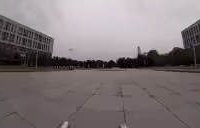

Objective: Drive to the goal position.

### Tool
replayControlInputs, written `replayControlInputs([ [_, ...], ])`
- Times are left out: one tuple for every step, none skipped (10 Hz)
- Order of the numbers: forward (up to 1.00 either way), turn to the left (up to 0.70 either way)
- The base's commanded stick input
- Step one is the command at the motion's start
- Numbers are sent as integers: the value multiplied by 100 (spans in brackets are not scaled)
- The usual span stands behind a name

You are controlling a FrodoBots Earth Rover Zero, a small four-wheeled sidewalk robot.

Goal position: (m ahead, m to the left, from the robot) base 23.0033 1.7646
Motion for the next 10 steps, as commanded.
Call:
replayControlInputs([
  [70, 0],
  [70, 0],
  [70, 0],
  [70, 0],
  [70, 0],
  [70, 0],
  [70, -2],
  [70, -1],
  [70, 0],
  [70, 0],
])
